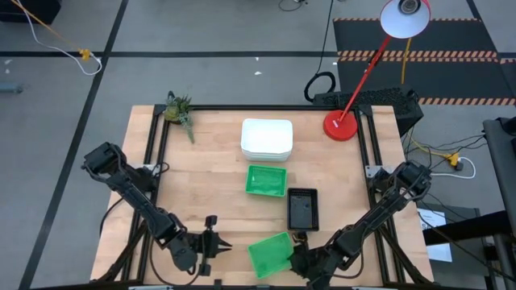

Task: Stack baskets by color
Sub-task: Stack the bottom green bin on the top stacked green bins

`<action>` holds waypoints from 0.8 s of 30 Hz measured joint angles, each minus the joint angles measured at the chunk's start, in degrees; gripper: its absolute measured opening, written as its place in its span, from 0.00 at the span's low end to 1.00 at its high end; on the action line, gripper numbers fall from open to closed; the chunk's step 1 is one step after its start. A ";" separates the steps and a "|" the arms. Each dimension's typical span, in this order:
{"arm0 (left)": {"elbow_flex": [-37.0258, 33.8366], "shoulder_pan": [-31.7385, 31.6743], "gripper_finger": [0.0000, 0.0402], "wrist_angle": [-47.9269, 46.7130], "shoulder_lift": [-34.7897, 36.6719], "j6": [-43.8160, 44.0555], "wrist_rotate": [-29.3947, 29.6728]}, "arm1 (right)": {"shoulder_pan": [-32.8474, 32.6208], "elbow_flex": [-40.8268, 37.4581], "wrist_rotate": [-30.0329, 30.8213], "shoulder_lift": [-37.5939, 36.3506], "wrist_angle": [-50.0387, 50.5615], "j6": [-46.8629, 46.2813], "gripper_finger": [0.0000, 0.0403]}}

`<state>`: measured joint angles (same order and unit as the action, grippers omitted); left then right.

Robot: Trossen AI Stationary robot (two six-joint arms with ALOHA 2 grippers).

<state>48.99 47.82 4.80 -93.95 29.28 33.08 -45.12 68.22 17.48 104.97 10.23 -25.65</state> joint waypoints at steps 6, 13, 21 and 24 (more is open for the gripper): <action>0.00 0.38 0.10 0.03 0.00 0.99 0.04 | 0.05 -0.34 -1.10 -0.01 -0.13 2.99 0.22; 0.00 0.38 0.10 0.09 0.00 1.07 0.04 | 0.06 -0.34 -1.25 -0.02 -0.18 5.58 0.02; 0.02 0.38 0.10 0.11 0.00 1.02 0.05 | 0.56 -0.39 -1.21 -0.02 -3.85 9.83 0.02; 0.02 0.38 0.10 0.07 0.00 1.03 0.05 | 1.02 -0.39 -0.82 -0.02 -6.05 12.47 0.02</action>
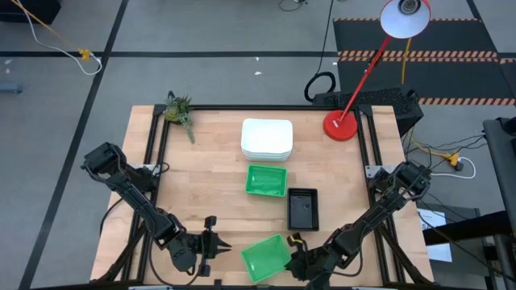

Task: Stack baskets by color
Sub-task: Stack the bottom green bin on the top stacked green bins

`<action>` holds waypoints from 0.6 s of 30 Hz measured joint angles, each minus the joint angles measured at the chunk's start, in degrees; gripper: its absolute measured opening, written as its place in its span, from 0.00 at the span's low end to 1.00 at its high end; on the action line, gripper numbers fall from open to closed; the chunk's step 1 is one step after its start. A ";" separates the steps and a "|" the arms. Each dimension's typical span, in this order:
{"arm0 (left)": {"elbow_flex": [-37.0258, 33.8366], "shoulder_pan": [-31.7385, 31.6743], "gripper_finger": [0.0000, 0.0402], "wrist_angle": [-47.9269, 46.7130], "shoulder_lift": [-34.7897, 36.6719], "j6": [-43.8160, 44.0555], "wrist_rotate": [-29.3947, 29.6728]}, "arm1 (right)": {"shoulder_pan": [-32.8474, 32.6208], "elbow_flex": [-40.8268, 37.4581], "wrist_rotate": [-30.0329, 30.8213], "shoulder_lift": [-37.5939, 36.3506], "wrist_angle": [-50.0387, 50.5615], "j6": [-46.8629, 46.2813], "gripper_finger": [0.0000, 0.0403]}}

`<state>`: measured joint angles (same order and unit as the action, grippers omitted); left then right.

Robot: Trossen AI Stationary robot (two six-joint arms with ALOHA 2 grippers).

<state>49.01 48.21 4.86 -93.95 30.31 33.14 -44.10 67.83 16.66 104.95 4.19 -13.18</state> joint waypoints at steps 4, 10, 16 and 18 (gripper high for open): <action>0.00 0.04 0.10 -0.26 0.00 -0.10 0.01 | 1.36 0.00 1.69 -0.26 -0.61 1.30 0.01; 0.07 0.04 0.10 -5.69 0.00 2.95 2.39 | 2.68 1.57 3.76 -2.47 -0.03 1.94 0.01; 0.04 -0.09 0.10 -16.87 0.00 11.45 4.48 | 3.18 9.55 7.19 -3.65 12.64 2.09 0.01; 0.04 -0.09 0.10 -17.57 0.00 11.84 4.62 | 3.32 13.33 8.78 -3.65 18.53 1.84 0.00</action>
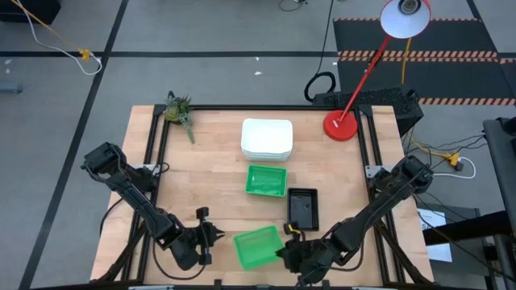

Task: Stack baskets by color
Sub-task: Stack the bottom green bin on the top stacked green bins

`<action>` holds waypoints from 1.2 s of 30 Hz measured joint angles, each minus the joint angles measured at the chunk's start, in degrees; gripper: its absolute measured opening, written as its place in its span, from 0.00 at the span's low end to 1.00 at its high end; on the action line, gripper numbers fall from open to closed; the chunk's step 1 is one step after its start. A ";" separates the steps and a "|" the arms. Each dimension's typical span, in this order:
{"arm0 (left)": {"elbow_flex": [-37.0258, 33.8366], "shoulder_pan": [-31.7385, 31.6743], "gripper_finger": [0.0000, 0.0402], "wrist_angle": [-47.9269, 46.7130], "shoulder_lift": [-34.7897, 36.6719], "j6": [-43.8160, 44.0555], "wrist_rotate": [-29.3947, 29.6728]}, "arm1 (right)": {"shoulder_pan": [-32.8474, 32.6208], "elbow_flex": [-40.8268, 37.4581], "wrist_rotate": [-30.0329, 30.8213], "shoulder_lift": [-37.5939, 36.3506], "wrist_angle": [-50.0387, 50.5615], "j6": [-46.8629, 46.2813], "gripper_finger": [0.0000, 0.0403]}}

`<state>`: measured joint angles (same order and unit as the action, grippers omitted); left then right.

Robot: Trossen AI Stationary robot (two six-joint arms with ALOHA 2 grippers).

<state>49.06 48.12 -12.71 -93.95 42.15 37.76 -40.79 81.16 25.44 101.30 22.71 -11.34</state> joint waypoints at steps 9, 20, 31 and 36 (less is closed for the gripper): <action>0.00 0.02 0.10 0.72 0.58 -2.67 0.96 | 2.25 14.28 5.00 -0.01 18.93 -1.46 0.00; 0.00 0.07 0.10 0.07 7.73 -8.50 3.31 | 5.25 20.27 15.91 -0.50 31.93 -1.42 0.00; 0.00 0.07 0.10 -0.18 9.18 -10.45 5.21 | 7.58 20.23 21.47 -0.74 37.35 -1.35 0.00; 0.00 0.07 0.10 -0.22 9.18 -10.32 5.33 | 8.92 16.52 21.99 -0.79 35.92 -1.05 0.00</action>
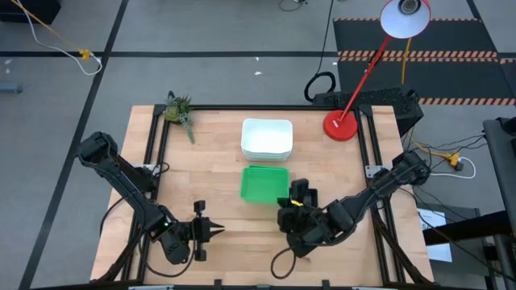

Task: Stack baskets by color
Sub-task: Stack the bottom green bin on the top stacked green bins

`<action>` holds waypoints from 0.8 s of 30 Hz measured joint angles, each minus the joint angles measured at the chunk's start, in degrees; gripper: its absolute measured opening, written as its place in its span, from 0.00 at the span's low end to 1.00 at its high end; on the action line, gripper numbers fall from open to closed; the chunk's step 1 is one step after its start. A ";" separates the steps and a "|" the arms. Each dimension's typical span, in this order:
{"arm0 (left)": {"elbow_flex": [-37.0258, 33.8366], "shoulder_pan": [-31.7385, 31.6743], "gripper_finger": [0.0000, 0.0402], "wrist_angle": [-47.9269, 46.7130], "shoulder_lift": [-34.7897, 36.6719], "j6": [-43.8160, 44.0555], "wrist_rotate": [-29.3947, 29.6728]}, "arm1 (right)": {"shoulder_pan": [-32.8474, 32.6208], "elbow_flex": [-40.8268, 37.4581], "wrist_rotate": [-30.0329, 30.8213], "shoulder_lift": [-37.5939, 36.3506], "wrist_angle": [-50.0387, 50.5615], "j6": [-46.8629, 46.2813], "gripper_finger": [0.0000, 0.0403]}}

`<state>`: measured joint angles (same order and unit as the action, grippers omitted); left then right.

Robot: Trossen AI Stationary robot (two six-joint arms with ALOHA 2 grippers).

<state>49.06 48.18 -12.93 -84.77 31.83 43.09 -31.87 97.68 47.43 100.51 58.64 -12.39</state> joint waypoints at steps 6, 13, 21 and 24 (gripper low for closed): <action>0.00 0.00 0.10 -0.09 0.00 0.01 0.02 | 1.94 -7.97 0.46 0.02 -6.03 3.31 0.00; -0.02 0.00 0.10 -0.34 0.00 0.02 0.10 | 4.69 -16.27 0.35 0.02 -16.53 10.46 0.00; -0.02 0.00 0.10 -0.55 0.00 -0.09 0.13 | 6.42 -22.78 0.31 -1.10 -24.77 13.14 0.00; -0.02 -0.06 0.10 -0.65 0.00 -0.26 0.24 | 6.44 -24.56 0.34 -2.30 -26.92 13.12 0.00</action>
<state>49.04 48.12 -13.58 -84.77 31.57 43.33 -25.43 73.12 47.77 98.21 31.72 0.73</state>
